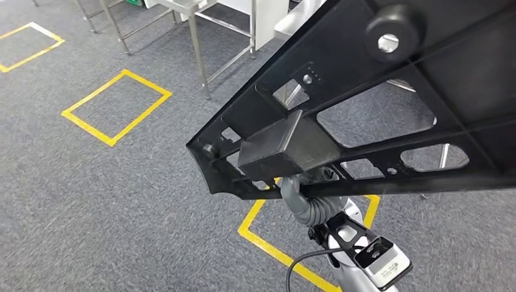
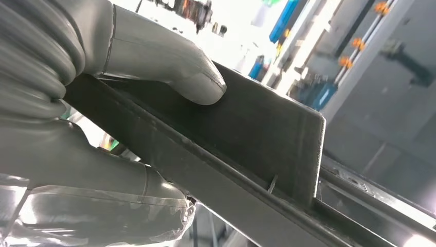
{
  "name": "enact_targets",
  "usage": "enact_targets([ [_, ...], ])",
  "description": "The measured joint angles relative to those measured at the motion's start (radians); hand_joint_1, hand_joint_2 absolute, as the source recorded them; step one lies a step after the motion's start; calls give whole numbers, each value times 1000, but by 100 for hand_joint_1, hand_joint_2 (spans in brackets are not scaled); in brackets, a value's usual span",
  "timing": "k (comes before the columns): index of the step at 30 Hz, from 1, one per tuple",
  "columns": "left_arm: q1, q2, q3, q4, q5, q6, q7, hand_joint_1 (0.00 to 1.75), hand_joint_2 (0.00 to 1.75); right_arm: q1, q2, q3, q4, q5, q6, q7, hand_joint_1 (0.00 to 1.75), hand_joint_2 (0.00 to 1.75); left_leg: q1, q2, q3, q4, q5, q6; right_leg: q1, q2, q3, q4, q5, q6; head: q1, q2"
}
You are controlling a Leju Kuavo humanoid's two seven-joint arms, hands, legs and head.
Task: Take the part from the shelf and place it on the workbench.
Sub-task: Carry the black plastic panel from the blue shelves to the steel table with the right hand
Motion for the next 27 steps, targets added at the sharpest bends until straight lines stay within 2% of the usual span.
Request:
enact_targets([
  [1, -2, 0, 0, 0, -3, -1, 0, 0, 175, -1, -2, 6, 0, 5, -7, 0, 175, 175, 0, 10, 3, -1, -2, -5, -1, 13, -1, -2, 2, -5, 0, 0],
  [2, -4, 0, 0, 0, -5, -2, 0, 0, 175, -2, -3, 12, 0, 6, -11, 0, 175, 175, 2, 7, 5, 2, -7, -11, -3, 24, 1, -6, 5, -9, 0, 0],
  [3, -6, 0, 0, 0, -8, -2, 0, 0, 175, -4, -4, 16, 0, 2, -14, 0, 175, 175, 4, -10, 0, 18, -20, -17, -6, 34, 4, -11, 7, -15, 0, 0],
  [4, -7, 0, 0, 0, -10, -3, -1, 0, 175, -7, -4, 20, 1, -4, -15, 0, 175, 175, 7, -36, -16, 57, -44, -22, -10, 45, 7, -16, 10, -20, 0, 0],
  [5, -6, 0, 0, 0, -12, -3, -1, 0, 175, -9, -5, 22, 2, -12, -16, 0, 175, 175, 10, -66, -43, 117, -75, -26, -12, 55, 9, -18, 12, -23, 0, 0],
  [6, -4, 0, 0, 0, -14, -4, -2, 0, 175, -11, -6, 24, 3, -20, -15, 0, 175, 175, 11, -86, -79, 189, -107, -29, -13, 67, 9, -18, 12, -26, 0, 0],
  [7, -1, 0, 0, 0, -15, -5, -2, 0, 175, -11, -7, 25, 4, -26, -15, 0, 175, 175, 11, -94, -113, 255, -130, -32, -13, 80, 8, -17, 12, -26, 0, 0],
  [8, 1, 0, 0, 0, -16, -5, -2, 0, 175, -10, -9, 26, 5, -30, -14, 0, 175, 175, 12, -97, -134, 291, -133, -34, -14, 94, 8, -16, 12, -26, 0, 0],
  [9, 2, 0, 0, 0, -17, -6, -2, 0, 175, -10, -10, 27, 6, -32, -14, 0, 175, 175, 13, -98, -138, 288, -116, -34, -14, 107, 9, -14, 12, -25, 0, 0],
  [10, 3, 0, 0, 0, -18, -7, -2, 0, 175, -10, -12, 28, 6, -33, -14, 0, 175, 175, 14, -103, -123, 246, -82, -34, -15, 121, 10, -12, 11, -24, 0, 0],
  [12, 3, 1, -1, 0, -21, -8, -1, 0, 175, -10, -14, 31, 6, -36, -12, 0, 175, 175, 19, -138, -64, 106, -9, -31, -14, 146, 10, -5, 7, -17, 0, 0],
  [13, 3, 1, -1, 0, -23, -8, 0, 0, 175, -10, -14, 32, 6, -39, -9, 0, 175, 175, 21, -157, -40, 54, 9, -27, -14, 158, 7, -2, 6, -13, 0, 0],
  [14, 3, 1, -1, 0, -23, -8, 0, 0, 175, -10, -15, 34, 5, -41, -6, 0, 175, 175, 21, -170, -27, 23, 14, -22, -14, 169, 3, 1, 7, -7, 0, 0],
  [15, 3, 1, -1, 0, -23, -9, 1, 0, 175, -10, -15, 34, 4, -44, -2, 0, 175, 175, 19, -171, -23, 15, 10, -17, -15, 179, -1, 1, 9, 0, 0, 0],
  [16, 1, 1, -1, 0, -23, -11, -1, 0, 175, -9, -16, 34, 1, -45, 0, 0, 175, 175, 20, -162, -22, 12, 12, -10, -17, 190, -5, 0, 11, 8, 0, 0],
  [17, -1, 0, -1, 0, -23, -14, -3, 0, 175, -8, -17, 34, -2, -46, 2, 0, 175, 175, 20, -151, -22, 9, 15, -2, -18, 190, -7, 2, 11, 14, 0, 0],
  [18, -2, 0, -1, 0, -23, -18, -6, 0, 175, -7, -19, 34, -6, -45, 2, 0, 175, 175, 21, -140, -21, 5, 17, 6, -17, 173, -13, 13, 2, 19, 0, 0],
  [19, -3, -1, -1, 0, -22, -20, -9, 0, 175, -6, -20, 34, -10, -45, 2, 0, 175, 175, 23, -128, -20, 1, 20, 13, -16, 147, -28, 44, -18, 23, 0, 0],
  [21, 0, -2, -1, 0, -21, -24, -12, 0, 175, -4, -21, 35, -14, -44, 3, 0, 175, 175, 19, -103, -20, -1, 20, 22, -17, 89, -86, 165, -83, 30, 0, 0],
  [22, 2, -2, -1, 0, -20, -26, -13, 0, 175, -2, -22, 35, -14, -44, 3, 0, 175, 175, 18, -90, -20, 0, 19, 24, -20, 76, -120, 233, -111, 34, 0, 0],
  [23, 4, -2, -1, 0, -18, -28, -13, 0, 175, 1, -24, 35, -14, -43, 4, 0, 175, 175, 17, -76, -20, 0, 18, 24, -22, 71, -142, 278, -123, 36, 0, 0],
  [24, 4, -2, -1, 0, -17, -30, -14, 0, 175, 4, -25, 34, -14, -41, 4, 0, 175, 175, 16, -64, -20, 0, 17, 23, -23, 68, -146, 286, -116, 38, 0, 0],
  [25, 3, -2, -1, 0, -16, -31, -14, 0, 175, 6, -27, 34, -14, -39, 4, 0, 175, 175, 16, -53, -19, 1, 15, 22, -24, 63, -128, 253, -92, 37, 0, 0],
  [26, 2, -3, -1, 0, -15, -32, -15, 0, 175, 7, -27, 34, -14, -37, 4, 0, 175, 175, 16, -42, -16, 1, 13, 20, -24, 51, -93, 188, -58, 35, 0, 0],
  [27, 2, -4, -1, 0, -15, -33, -15, 0, 175, 7, -28, 34, -15, -36, 4, 0, 175, 175, 14, -33, -13, 2, 10, 16, -21, 24, -53, 113, -31, 30, 0, 0],
])
